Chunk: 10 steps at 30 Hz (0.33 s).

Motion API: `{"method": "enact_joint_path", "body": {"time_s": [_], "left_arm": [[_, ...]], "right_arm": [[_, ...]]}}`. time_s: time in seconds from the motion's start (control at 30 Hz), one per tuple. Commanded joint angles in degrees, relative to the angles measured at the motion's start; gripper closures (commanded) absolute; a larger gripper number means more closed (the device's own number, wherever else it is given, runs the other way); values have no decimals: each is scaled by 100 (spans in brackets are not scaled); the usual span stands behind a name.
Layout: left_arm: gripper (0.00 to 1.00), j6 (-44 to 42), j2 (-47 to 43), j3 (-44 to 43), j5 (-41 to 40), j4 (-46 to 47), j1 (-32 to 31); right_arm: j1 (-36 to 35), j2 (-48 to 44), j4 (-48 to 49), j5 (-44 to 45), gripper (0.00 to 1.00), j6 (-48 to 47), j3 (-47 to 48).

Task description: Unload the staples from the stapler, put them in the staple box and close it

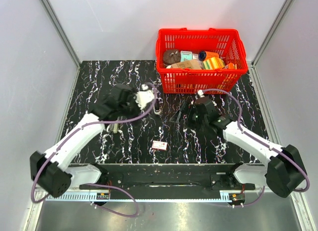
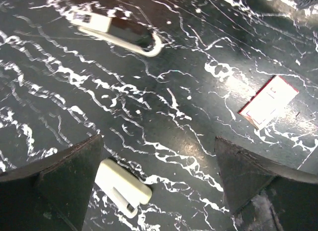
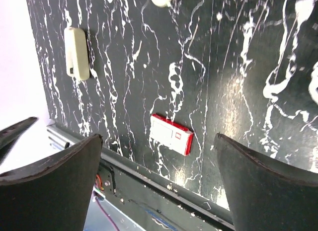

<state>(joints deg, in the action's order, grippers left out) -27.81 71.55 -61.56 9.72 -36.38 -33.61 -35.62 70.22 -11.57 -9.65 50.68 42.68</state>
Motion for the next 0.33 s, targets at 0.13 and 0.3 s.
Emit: {"method": "enact_joint_path", "body": {"time_s": [0.13,0.3], "left_arm": [[1,426,-817,38,1523,-835,1838],[1,627,-757,92,1429,-792,2709]], "right_arm": [[28,-289,-1655,868,1,-1262,1207],[28,-429,-1778,939,1,-1402,1348]]}}
